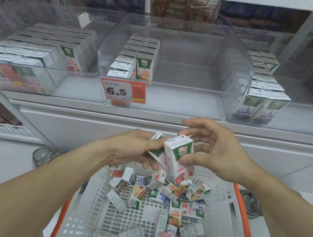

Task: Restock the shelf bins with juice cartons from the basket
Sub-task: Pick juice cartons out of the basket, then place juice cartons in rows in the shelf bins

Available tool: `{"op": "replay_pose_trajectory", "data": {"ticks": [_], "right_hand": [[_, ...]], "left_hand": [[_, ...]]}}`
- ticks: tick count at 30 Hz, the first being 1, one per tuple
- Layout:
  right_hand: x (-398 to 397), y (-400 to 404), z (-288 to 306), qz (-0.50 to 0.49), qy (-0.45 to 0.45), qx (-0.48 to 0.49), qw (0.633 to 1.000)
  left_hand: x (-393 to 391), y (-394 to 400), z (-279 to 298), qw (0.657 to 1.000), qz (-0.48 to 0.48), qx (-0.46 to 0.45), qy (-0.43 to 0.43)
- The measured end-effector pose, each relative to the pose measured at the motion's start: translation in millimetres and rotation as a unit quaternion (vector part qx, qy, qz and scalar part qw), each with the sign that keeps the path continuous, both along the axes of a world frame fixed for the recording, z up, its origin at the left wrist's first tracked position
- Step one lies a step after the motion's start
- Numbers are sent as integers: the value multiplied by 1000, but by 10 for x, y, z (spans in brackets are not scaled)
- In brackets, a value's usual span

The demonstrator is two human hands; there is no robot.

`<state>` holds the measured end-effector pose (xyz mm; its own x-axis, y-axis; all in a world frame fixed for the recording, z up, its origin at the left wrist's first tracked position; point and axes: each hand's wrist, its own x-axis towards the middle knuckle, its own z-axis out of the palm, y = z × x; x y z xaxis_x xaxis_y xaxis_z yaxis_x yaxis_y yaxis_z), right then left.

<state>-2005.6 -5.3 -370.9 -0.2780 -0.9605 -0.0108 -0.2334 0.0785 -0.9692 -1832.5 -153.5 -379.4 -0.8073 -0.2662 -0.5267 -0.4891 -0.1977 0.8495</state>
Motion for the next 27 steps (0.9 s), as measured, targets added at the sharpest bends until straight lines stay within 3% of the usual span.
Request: {"op": "replay_pose_trajectory", "data": {"ticks": [2,6,11,14,18,23,27], "right_hand": [[34,-21,-11,2,-5,5,1000],[82,-25,-14,29,7,26,999],[153,-33,-10,38,48,40,997],[95,-20,22,112,90,123,982],[120,9,5,193,31,189,962],[129,-11,-24,119,-12,180,976],[168,-51,-54,67,-130,144,979]], "left_hand": [[-17,37,-27,1000,1,8,10],[11,9,-50,993,-33,107,22],[52,74,31,990,-130,17,44],[90,63,89,986,-166,6,28],[82,142,135,979,-203,31,-2],[156,174,178,994,-110,11,-20],[366,88,134,995,-89,-40,-9]]}}
